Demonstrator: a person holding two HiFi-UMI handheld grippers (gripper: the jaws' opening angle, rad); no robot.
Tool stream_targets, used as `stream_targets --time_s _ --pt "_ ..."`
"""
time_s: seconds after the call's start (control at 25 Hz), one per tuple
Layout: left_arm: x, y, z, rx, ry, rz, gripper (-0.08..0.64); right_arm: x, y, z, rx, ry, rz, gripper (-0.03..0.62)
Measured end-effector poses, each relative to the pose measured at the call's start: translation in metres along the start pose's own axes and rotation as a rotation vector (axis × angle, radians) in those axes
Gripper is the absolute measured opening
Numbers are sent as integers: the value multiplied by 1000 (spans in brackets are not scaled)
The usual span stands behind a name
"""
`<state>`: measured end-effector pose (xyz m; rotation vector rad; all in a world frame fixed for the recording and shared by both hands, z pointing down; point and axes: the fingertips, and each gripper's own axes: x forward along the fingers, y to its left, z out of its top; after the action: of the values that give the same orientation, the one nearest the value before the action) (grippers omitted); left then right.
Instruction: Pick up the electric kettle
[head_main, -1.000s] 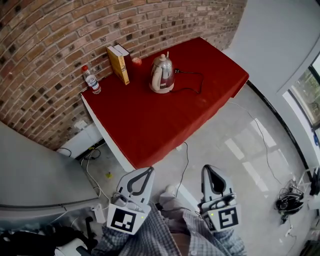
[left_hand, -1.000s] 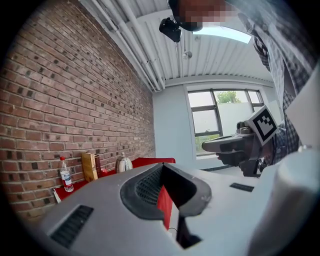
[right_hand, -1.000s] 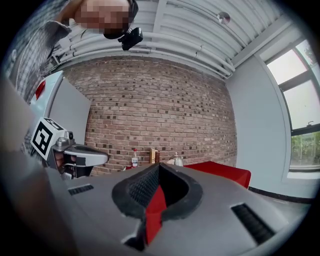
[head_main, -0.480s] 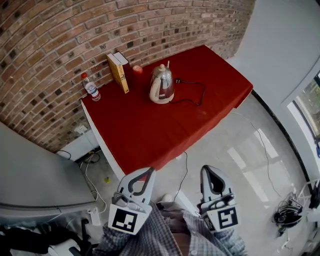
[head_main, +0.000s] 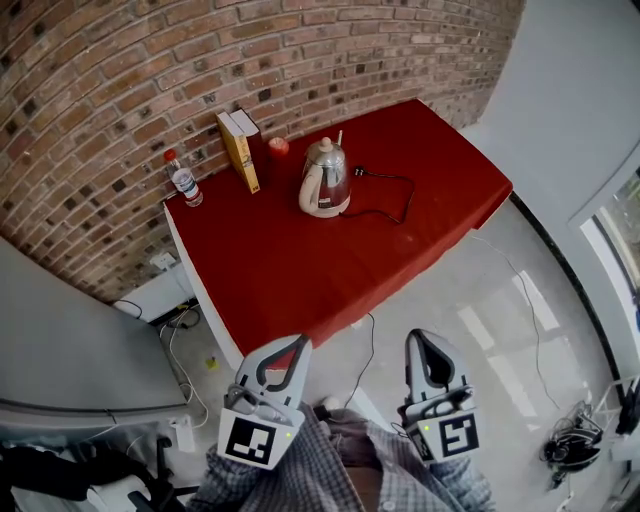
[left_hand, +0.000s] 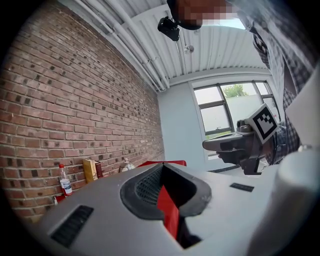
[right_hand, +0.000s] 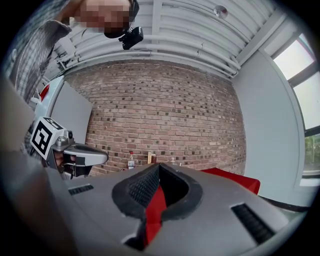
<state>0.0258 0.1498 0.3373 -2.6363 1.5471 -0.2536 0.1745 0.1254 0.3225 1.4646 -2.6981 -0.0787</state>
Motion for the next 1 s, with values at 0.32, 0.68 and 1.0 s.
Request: stream_targets --time_s 0.32,0.68,1.0 --pt "8 -7 2 47 8 -35 6 -6 -8 -2 15 11 -37 6" --pt "19 -11 -2 38 15 -82 6 -18 -17 -12 19 33 -94 6" --pt "36 -8 -6 12 11 -96 6 -10 -23 -17 -16 74 -110 6"
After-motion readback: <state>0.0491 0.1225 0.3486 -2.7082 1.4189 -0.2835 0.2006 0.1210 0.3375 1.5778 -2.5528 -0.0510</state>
